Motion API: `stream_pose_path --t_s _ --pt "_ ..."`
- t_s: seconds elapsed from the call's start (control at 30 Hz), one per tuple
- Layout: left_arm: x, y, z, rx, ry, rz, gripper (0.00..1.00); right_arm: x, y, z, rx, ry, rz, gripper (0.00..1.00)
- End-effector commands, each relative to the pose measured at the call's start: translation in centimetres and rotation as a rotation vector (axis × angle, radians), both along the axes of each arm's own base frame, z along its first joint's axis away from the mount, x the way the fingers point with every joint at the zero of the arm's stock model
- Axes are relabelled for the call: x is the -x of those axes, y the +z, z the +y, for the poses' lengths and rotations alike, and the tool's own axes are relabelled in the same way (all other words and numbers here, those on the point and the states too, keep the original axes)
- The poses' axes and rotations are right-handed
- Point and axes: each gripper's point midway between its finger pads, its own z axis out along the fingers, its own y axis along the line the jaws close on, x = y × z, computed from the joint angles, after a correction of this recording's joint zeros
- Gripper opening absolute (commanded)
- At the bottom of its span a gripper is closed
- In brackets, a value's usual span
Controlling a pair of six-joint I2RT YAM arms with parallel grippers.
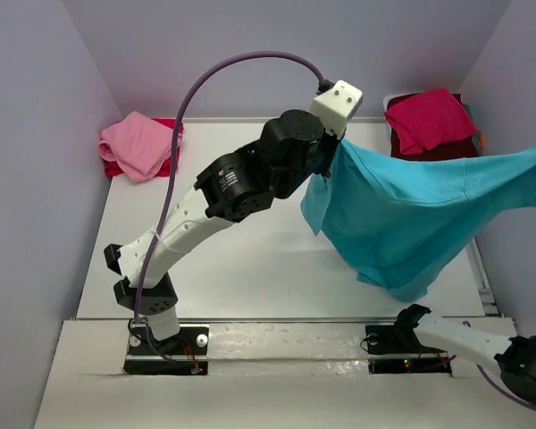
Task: Fold and stack the t-shirts
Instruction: Flatten out the tshirt
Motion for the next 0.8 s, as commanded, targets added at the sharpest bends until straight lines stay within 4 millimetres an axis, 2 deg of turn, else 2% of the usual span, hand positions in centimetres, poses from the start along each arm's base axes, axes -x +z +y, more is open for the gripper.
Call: stream_pose_path --t_s 0.0,0.27,0.37,0.47,0.5,0.63,0.7,0.77 --pt "0.2 2.4 0.0 0.076 -0.013 -0.024 0.06 0.0 2.8 0.1 -0.018 0.009 -0.048 0.07" --pt "0.2 1.6 -1.3 0.064 -0.041 -0.013 0.06 -0.5 4.2 0.4 0.007 0.001 -0.061 0.07" --pt "0.5 0.8 -2.4 0.051 -0.069 0.000 0.06 -0.8 3.5 1.0 0.006 0.022 -0.041 0.07" --pt "0.7 -0.1 -3.7 0.029 -0.091 0.006 0.06 -0.5 2.6 0.6 -0.001 0.015 -0.031 0.07" --pt "1.5 -0.5 -4.7 0.018 -0.117 0.006 0.06 0.4 2.9 -0.2 -0.025 0.011 -0.061 0.07" --pt "3.3 -1.3 -6.6 -0.026 -0.142 -0.024 0.06 0.8 2.0 -0.9 -0.027 -0.011 -0.050 0.07" --pt "4.0 -1.9 -7.1 -0.039 -0.151 -0.022 0.06 0.5 1.6 -0.9 -0.017 -0.032 -0.028 0.07" --pt "3.8 -2.4 -7.0 -0.043 -0.134 -0.011 0.06 -0.3 1.1 -0.4 0.005 -0.044 0.001 0.07"
